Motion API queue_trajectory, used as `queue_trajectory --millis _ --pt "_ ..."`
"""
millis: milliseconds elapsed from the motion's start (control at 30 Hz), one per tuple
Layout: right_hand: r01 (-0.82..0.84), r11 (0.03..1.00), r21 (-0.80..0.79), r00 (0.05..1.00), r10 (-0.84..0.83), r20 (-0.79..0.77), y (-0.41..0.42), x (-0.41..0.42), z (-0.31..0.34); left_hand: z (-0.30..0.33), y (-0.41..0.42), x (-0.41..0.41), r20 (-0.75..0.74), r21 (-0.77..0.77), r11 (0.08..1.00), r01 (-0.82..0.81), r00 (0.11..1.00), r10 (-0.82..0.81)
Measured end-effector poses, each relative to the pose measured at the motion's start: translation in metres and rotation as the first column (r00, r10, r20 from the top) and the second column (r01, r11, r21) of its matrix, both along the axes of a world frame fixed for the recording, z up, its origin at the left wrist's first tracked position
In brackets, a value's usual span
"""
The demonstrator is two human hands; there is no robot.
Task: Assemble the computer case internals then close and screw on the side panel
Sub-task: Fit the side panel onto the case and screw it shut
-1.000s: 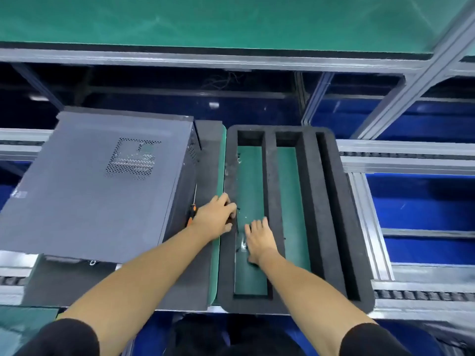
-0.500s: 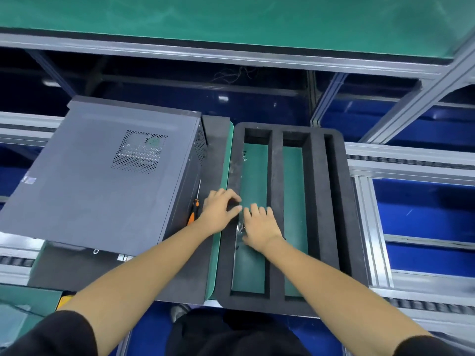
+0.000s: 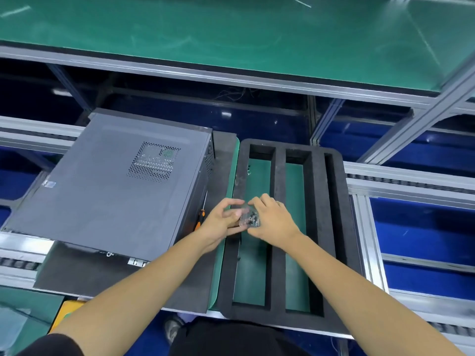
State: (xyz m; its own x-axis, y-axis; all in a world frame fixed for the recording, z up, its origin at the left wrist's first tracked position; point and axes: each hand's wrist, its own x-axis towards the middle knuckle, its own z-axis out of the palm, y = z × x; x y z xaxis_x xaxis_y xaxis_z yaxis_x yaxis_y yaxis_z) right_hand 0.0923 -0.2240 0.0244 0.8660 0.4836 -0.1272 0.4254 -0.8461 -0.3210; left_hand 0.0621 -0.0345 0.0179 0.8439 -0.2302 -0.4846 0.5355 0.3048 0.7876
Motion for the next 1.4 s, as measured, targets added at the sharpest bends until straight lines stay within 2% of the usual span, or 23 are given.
queue_trajectory --millis 67,133,200,300,367,433,500,567,700,833,900,967,1133,1300,1400 --pt "0.030 0.995 0.095 0.998 -0.025 -0.058 -0.002 -0.004 0.000 0.003 0.003 -0.004 0.018 -0.008 1.000 -0.008 1.000 0.008" --pt "0.127 0.961 0.244 0.980 -0.085 -0.178 -0.004 -0.009 0.002 0.004 0.002 -0.006 0.029 0.022 0.999 -0.024 0.999 0.024" --pt "0.256 0.863 0.436 0.944 -0.124 -0.307 -0.003 -0.014 0.003 0.004 0.000 -0.007 0.030 0.083 0.995 -0.051 0.998 0.049" --pt "0.372 0.692 0.619 0.899 -0.103 -0.425 0.002 -0.024 0.000 0.004 -0.003 -0.011 0.038 0.197 0.976 -0.088 0.996 0.082" --pt "0.484 0.506 0.714 0.855 -0.099 -0.509 0.008 -0.029 0.000 0.005 -0.004 -0.013 0.053 0.234 0.966 -0.112 0.993 0.102" --pt "0.626 0.190 0.756 0.779 -0.104 -0.619 0.015 -0.031 0.002 0.006 -0.006 -0.017 0.074 0.233 0.963 -0.135 0.990 0.121" --pt "0.708 -0.109 0.697 0.696 -0.060 -0.716 0.023 -0.032 0.004 0.008 -0.010 -0.023 0.112 0.241 0.962 -0.128 0.988 0.104" --pt "0.713 -0.291 0.638 0.658 -0.034 -0.752 0.031 -0.034 0.005 0.009 -0.012 -0.029 0.167 0.295 0.951 -0.094 0.985 0.046" --pt "0.672 -0.534 0.513 0.607 0.001 -0.794 0.039 -0.036 0.006 0.012 -0.012 -0.035 0.287 0.479 0.874 -0.078 0.955 -0.072" --pt "0.670 -0.613 0.418 0.558 0.045 -0.829 0.037 -0.036 0.008 0.017 -0.011 -0.036 0.342 0.698 0.714 -0.062 0.904 -0.257" --pt "0.677 -0.610 0.413 0.552 0.049 -0.832 0.036 -0.037 0.010 0.019 -0.013 -0.036 0.396 0.795 0.594 -0.127 0.849 -0.349" --pt "0.686 -0.582 0.437 0.559 0.036 -0.829 0.032 -0.039 0.011 0.022 -0.013 -0.033 0.434 0.836 0.521 -0.172 0.788 -0.436" --pt "0.701 -0.495 0.513 0.595 0.011 -0.804 0.030 -0.043 0.012 0.026 -0.018 -0.025 0.400 0.883 0.444 -0.155 0.742 -0.537" --pt "0.701 -0.505 0.504 0.591 0.015 -0.807 0.031 -0.044 0.015 0.028 -0.023 -0.024 0.393 0.917 0.312 -0.249 0.698 -0.599" --pt "0.701 -0.519 0.489 0.580 0.016 -0.814 0.029 -0.044 0.014 0.031 -0.024 -0.024 0.409 0.910 0.319 -0.265 0.701 -0.584"
